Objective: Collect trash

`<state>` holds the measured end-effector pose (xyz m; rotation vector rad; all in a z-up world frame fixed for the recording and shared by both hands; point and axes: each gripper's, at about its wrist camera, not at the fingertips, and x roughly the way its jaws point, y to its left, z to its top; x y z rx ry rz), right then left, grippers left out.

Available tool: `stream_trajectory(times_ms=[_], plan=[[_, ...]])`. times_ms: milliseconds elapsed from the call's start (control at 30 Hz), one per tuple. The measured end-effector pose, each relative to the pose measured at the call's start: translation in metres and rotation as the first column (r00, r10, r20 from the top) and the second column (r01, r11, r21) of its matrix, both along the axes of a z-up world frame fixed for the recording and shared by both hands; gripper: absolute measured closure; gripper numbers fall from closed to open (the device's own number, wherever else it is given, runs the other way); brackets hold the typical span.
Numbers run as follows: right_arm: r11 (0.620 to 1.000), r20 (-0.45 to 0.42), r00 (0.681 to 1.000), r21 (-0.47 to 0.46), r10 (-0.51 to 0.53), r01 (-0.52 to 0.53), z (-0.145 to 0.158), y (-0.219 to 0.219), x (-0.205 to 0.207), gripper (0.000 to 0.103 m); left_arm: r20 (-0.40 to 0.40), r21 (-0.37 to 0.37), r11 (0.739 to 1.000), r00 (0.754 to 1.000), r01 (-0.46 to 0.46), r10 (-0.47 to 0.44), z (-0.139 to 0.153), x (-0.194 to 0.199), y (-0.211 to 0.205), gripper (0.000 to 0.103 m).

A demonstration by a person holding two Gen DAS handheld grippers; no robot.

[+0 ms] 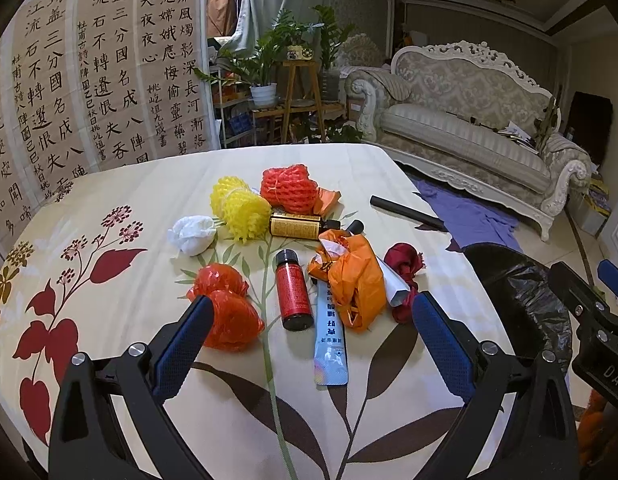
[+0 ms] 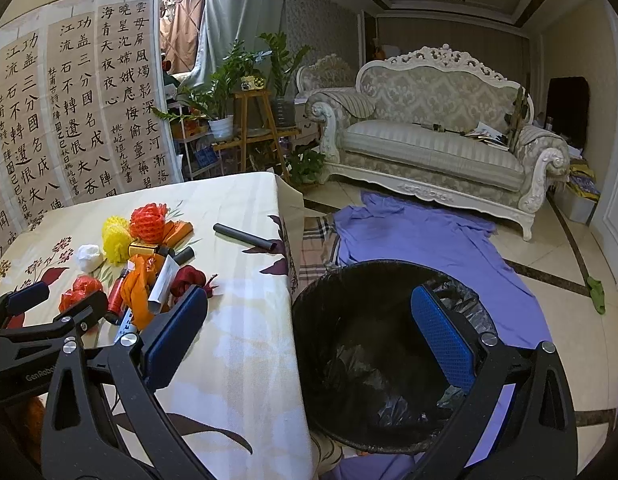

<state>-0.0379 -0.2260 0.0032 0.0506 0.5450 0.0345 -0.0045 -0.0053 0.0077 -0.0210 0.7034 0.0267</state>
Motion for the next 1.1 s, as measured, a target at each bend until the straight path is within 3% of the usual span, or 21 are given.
stream_trajectory(times_ms=[1100], plan=[[1.000, -0.035, 0.999, 0.025, -0.007, 0.008, 0.0000, -0.0042, 0.0025, 0.003, -0.005, -0.009, 1.000, 1.000, 0.014, -0.014, 0.0009, -0.0024, 0.0007, 0.007]])
